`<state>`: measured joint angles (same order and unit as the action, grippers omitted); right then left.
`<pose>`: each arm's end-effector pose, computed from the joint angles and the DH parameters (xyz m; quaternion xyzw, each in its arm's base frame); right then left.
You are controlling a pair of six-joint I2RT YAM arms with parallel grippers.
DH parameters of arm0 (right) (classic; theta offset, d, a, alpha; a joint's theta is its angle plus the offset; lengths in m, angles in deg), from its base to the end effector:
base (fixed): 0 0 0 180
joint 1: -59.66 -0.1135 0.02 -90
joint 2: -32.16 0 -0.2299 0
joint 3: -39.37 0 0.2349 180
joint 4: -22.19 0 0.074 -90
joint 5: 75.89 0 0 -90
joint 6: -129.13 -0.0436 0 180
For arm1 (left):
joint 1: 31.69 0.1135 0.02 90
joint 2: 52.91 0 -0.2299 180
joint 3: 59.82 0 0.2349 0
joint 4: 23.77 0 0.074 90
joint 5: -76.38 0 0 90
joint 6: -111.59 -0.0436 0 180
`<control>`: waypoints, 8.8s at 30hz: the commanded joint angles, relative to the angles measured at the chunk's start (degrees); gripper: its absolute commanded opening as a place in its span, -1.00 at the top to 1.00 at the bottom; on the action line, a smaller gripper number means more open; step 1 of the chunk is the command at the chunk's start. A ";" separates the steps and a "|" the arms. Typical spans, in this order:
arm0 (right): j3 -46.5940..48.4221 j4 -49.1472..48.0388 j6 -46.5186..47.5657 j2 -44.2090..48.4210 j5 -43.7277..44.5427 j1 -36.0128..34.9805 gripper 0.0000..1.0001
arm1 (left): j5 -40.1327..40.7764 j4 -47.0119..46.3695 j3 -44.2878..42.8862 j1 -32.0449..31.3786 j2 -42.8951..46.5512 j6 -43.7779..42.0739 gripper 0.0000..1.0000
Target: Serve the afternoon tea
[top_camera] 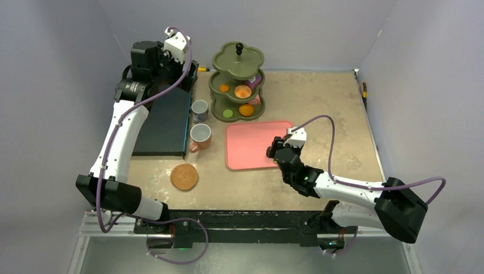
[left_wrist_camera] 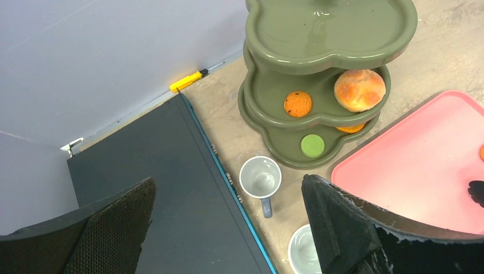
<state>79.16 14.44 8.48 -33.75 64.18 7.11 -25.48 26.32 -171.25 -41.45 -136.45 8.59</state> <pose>0.1687 0.1653 0.1878 0.1036 0.7684 0.0954 0.6243 0.3038 -0.0613 0.4077 0.2194 0.7980 -0.0700 0.5570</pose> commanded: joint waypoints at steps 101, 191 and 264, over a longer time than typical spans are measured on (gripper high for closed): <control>70.14 -15.51 34.96 -36.32 -28.26 7.38 0.37 | 1.38 -1.44 -0.48 0.47 1.42 -0.27 -0.98; 3.61 -1.29 6.17 -0.62 -4.79 12.55 -0.20 | -0.01 -1.45 0.05 0.55 1.45 0.11 -0.98; 79.93 -8.69 31.32 -43.55 -27.25 22.36 0.30 | 2.22 -1.27 -1.01 0.68 1.93 -1.05 -0.98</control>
<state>152.32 5.15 38.58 -73.77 39.87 27.83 -24.01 26.32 -170.38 -41.41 -135.62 8.48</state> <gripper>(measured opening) 0.420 0.993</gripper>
